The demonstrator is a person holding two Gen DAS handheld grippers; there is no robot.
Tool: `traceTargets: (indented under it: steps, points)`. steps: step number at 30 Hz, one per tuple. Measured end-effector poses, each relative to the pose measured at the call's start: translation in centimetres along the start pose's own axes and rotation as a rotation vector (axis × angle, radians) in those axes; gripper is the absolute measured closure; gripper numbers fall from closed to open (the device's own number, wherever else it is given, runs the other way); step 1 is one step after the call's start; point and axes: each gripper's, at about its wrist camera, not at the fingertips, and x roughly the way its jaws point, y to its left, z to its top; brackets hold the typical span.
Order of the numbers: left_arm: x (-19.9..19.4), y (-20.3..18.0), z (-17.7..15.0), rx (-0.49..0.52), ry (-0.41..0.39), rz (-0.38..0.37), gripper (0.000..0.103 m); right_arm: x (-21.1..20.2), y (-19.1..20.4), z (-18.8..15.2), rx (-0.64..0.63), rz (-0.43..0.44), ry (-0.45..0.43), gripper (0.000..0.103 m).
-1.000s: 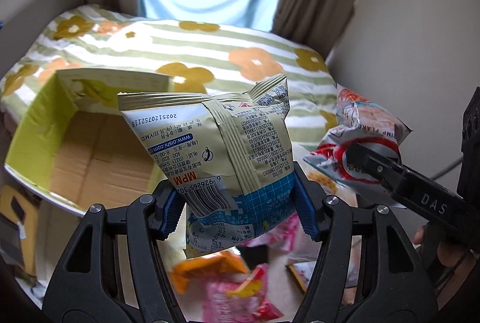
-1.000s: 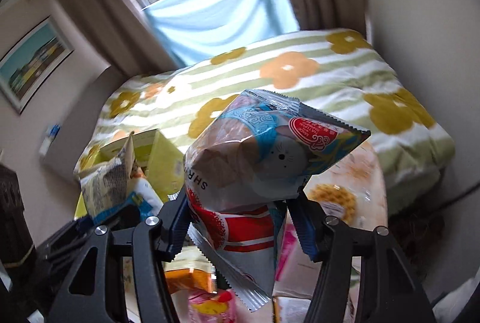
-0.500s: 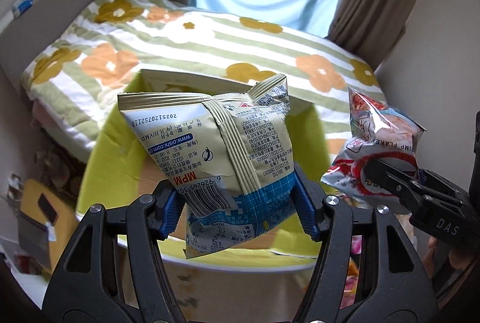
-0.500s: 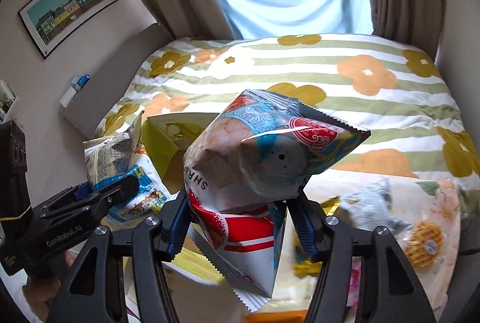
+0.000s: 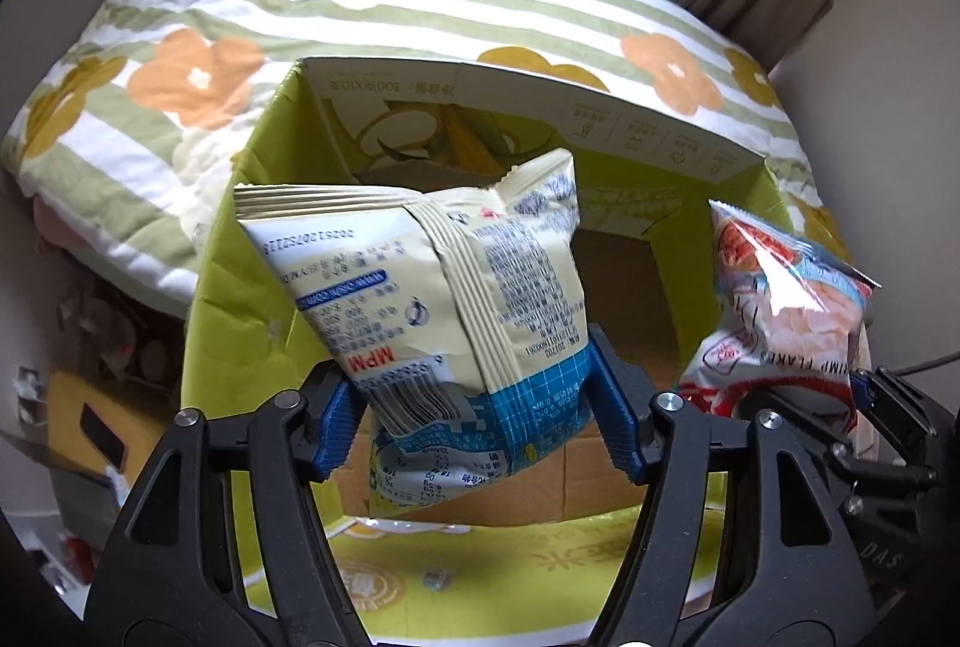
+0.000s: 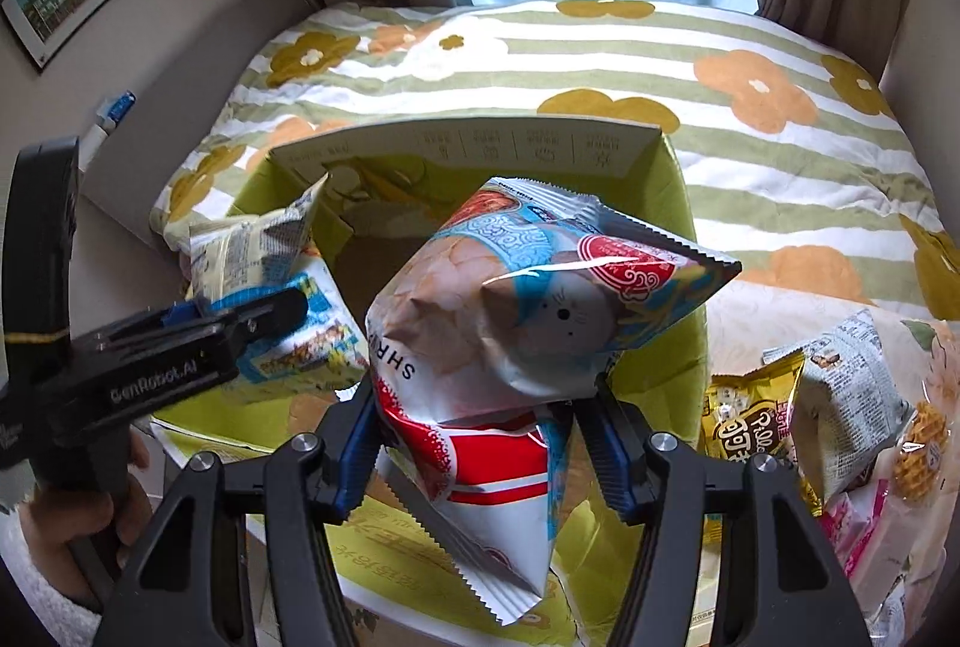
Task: Organize snacks
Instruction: 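Carry both bags over the yellow box and open both tools to drop them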
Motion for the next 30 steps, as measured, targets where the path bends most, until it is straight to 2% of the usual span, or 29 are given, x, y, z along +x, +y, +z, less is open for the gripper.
traceTargets:
  steps: [2, 3, 9, 15, 17, 19, 20, 30]
  points:
    - [0.5, -0.2, 0.2, 0.01, 0.01, 0.03, 0.003, 0.2, 0.1, -0.1, -0.009, -0.005, 0.007, 0.047]
    - [0.4, -0.1, 0.2, 0.011, -0.004, 0.042, 0.0, 0.3, 0.4, -0.2, -0.018, -0.008, 0.012, 0.047]
    - [-0.8, 0.8, -0.8, -0.003, -0.019, 0.067, 0.0, 2.2, 0.6, -1.1, -0.058, -0.009, 0.063, 0.047]
    - [-2.2, 1.8, -1.9, -0.065, -0.037, 0.065, 0.0, 2.9, 1.6, -1.2, -0.104, 0.026, 0.077, 0.043]
    - [-2.6, 1.9, -2.2, -0.084, -0.044, 0.052, 0.0, 3.2, 2.2, -1.1, -0.128, 0.017, 0.074, 0.035]
    - [-2.9, 1.9, -2.6, -0.084, -0.049, 0.057, 0.0, 3.3, 2.6, -1.3, -0.142, -0.028, 0.049, 0.007]
    - [-3.1, 1.8, -2.7, -0.08, -0.05, 0.067, 0.0, 3.3, 2.7, -1.4, -0.15, -0.034, 0.035, 0.004]
    - [-4.8, 2.3, -4.6, -0.109, -0.062, 0.072, 0.0, 2.4, 2.2, -2.8, -0.137, -0.02, 0.059, 0.003]
